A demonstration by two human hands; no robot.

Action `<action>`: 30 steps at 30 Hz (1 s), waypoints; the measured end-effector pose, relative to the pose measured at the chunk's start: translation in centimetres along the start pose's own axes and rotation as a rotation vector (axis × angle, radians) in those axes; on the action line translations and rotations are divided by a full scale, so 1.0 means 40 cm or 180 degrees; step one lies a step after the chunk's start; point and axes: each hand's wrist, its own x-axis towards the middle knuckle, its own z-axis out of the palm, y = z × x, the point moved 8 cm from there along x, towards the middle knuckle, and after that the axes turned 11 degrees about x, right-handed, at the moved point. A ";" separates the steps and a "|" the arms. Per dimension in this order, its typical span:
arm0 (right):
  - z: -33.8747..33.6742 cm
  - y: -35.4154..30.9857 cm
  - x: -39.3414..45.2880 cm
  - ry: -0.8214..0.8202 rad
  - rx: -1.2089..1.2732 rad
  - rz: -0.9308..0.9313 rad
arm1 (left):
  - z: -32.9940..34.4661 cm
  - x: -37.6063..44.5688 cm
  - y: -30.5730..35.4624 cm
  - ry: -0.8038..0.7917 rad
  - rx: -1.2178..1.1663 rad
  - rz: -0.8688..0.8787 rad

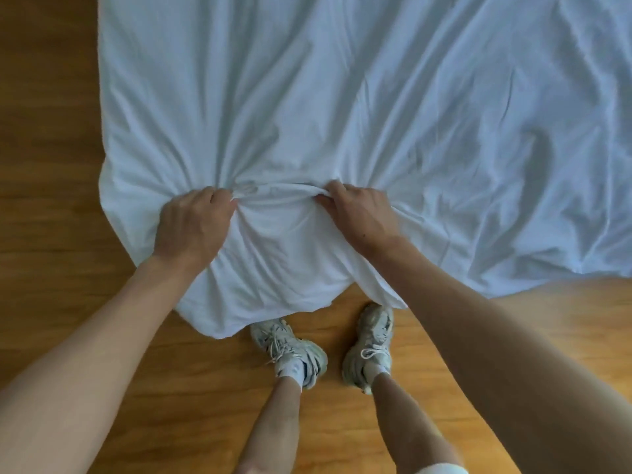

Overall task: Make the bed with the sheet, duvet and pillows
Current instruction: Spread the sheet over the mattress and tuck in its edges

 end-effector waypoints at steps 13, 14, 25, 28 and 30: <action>0.103 -0.164 -0.110 -0.0931 0.0057 -0.0352 | -0.026 -0.147 -0.038 -0.1088 -0.0102 0.0119; 0.067 -0.168 -0.110 -0.0546 0.0219 -0.0428 | -0.039 -0.134 0.004 -0.0976 -0.0184 0.0164; -0.085 0.095 0.003 0.1032 0.0409 0.1410 | -0.023 0.190 0.077 -0.0624 -0.0161 -0.0071; -0.001 0.067 0.023 0.0660 0.0156 0.1400 | 0.060 0.205 -0.005 -0.0926 -0.0102 -0.0034; 0.065 0.015 0.038 0.0583 0.0223 0.1473 | 0.112 0.201 -0.081 -0.1046 -0.0037 0.0042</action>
